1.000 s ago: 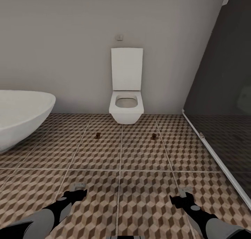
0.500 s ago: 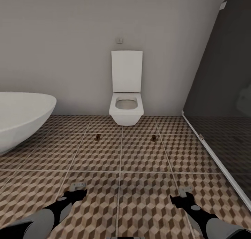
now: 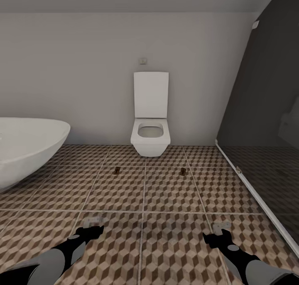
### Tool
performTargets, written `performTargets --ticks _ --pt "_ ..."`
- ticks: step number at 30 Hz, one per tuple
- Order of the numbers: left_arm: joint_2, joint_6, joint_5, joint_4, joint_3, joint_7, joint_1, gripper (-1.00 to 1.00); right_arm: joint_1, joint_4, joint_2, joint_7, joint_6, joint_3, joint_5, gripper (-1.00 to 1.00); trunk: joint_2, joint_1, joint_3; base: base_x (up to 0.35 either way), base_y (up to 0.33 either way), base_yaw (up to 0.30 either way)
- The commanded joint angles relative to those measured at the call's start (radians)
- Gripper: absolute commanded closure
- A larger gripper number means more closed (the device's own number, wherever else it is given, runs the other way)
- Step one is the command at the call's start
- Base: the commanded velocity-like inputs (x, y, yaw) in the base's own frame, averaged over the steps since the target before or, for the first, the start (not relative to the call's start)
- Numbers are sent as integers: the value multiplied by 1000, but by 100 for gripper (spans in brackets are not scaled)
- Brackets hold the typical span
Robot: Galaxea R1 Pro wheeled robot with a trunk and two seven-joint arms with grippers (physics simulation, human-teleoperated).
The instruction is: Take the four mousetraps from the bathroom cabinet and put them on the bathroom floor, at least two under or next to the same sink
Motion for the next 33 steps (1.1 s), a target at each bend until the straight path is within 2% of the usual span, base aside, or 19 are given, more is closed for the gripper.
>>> performTargets --ticks 1,33 --pt "0 -3 -10 1 9 -3 -1 -100 0 0 0 0 -3 9 -9 -100 0 -1 3 0 0 0" --pt "0 -5 -8 2 9 -4 0 -100 -1 -7 4 -13 -4 5 -17 -100 7 -15 127 0 0 0"
